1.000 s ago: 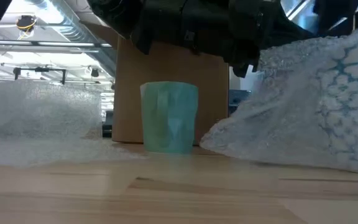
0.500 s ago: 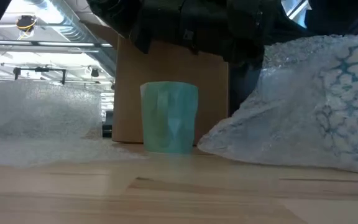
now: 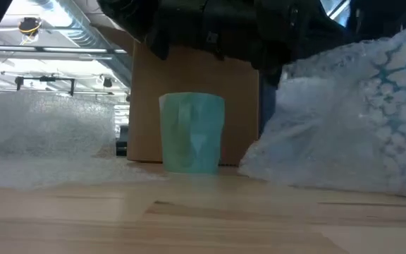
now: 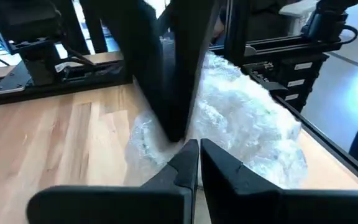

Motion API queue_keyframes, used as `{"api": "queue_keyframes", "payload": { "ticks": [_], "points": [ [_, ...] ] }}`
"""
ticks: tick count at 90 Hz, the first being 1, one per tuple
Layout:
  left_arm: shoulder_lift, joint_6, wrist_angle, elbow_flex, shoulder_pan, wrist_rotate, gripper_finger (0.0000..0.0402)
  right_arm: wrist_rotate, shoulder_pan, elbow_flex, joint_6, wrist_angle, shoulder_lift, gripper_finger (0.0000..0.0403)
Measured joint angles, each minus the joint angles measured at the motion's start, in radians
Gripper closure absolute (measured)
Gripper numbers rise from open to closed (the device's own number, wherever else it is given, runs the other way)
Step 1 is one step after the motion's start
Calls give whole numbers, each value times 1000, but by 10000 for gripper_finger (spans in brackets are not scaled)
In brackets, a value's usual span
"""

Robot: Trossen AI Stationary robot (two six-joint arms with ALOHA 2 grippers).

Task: Wrap mug
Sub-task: Wrap the bottom white blue floral mug glass

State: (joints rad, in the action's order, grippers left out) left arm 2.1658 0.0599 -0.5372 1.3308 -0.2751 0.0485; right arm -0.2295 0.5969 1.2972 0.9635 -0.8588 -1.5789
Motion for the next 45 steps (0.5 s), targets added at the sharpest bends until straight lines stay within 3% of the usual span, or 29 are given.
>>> {"api": "queue_keyframes", "payload": {
  "ticks": [20,45],
  "points": [
    [0,-1,6,0,1,0,402,112,8,21,58,-55,-22,403],
    [6,0,7,-2,1,0,402,211,4,-94,64,67,-119,403]
  ]
}}
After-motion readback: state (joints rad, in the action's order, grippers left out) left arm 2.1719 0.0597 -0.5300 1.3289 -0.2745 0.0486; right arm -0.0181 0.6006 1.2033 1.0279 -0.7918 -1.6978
